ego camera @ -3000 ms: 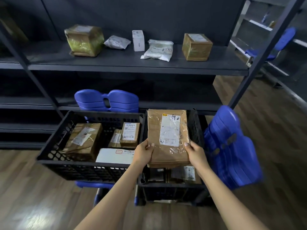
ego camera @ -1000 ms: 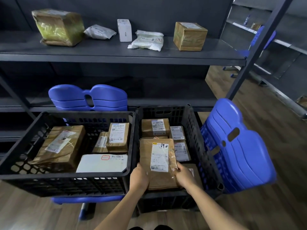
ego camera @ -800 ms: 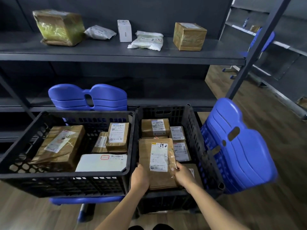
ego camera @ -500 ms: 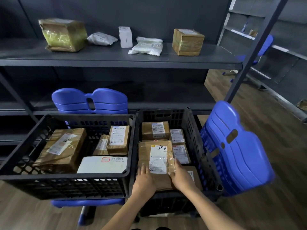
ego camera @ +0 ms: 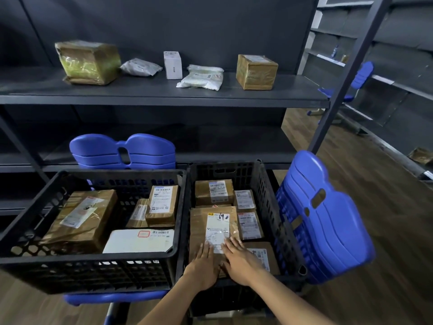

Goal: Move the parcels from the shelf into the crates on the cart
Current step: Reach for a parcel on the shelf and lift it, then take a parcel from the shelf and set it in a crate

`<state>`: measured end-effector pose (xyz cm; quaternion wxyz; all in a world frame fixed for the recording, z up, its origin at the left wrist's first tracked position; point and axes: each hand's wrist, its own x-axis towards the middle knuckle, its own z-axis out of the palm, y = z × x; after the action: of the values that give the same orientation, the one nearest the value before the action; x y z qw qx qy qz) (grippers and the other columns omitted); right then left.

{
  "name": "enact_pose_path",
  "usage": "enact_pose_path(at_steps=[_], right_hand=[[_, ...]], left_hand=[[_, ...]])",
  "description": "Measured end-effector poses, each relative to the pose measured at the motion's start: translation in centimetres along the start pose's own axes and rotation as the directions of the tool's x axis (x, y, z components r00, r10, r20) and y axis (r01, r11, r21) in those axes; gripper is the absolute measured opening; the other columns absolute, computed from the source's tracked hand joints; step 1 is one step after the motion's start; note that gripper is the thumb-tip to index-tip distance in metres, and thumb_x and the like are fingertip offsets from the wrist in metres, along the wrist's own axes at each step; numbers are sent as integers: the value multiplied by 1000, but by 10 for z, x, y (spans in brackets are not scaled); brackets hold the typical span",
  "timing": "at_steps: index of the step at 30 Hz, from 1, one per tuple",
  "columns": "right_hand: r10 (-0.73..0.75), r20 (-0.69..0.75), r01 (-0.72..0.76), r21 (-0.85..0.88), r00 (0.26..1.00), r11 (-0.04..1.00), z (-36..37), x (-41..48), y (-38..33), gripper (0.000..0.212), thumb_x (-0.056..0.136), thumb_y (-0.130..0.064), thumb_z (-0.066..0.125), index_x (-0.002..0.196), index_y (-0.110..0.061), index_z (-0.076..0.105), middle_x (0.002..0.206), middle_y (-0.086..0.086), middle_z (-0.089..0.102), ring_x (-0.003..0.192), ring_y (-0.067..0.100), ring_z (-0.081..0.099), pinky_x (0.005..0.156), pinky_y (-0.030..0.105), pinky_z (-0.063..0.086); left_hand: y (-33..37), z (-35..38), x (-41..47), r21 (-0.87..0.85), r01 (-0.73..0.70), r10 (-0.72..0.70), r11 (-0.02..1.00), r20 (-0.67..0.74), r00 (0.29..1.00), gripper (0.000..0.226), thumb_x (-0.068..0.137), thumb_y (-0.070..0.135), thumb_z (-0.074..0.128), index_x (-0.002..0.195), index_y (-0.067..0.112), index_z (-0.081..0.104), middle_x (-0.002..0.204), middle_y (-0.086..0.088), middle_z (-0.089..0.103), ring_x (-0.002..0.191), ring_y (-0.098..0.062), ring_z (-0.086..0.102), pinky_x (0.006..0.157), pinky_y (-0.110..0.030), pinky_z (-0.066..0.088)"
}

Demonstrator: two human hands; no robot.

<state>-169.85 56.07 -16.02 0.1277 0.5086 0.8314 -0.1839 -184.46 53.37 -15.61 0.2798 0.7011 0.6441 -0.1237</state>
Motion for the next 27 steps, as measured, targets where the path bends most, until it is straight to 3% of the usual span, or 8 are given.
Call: enact_pose_path(at_steps=[3,7,17,27], right_hand=[[-11,10,11,34,1000,999,-20,-5,-3,58,102,-27,29,155,-14,6,162,2,-5,149,19,-8,120,33,2],[1,-134,5,43,991,999,-59,-17,-8,60,103,-37,30,155,-13,10,162,5,4,150,21,1,122,35,7],[63,-268,-51,52,961,997,-157,-27,-15,62,102,-37,34,154,-13,11,162,5,6,149,20,2,121,33,6],[125,-536,-71,120,835,990,-272,-19,-2,62,101,-40,40,152,-11,21,159,7,22,147,22,16,119,35,15]], left_hand=[[2,-16,-7,21,3,-3,1000,-39,999,68,104,39,27,153,2,-2,162,-12,-5,150,-26,-7,122,-37,6],[3,-54,-24,96,8,3,995,-114,993,70,103,39,29,153,2,-2,162,-12,-3,150,-26,-6,122,-37,1],[2,-169,-54,157,-43,86,987,-275,957,69,102,41,30,154,4,3,162,-11,4,150,-26,1,121,-38,4],[18,-299,-48,153,-108,175,982,-547,819,69,101,42,36,152,3,12,161,-13,16,149,-28,13,121,-40,8]])
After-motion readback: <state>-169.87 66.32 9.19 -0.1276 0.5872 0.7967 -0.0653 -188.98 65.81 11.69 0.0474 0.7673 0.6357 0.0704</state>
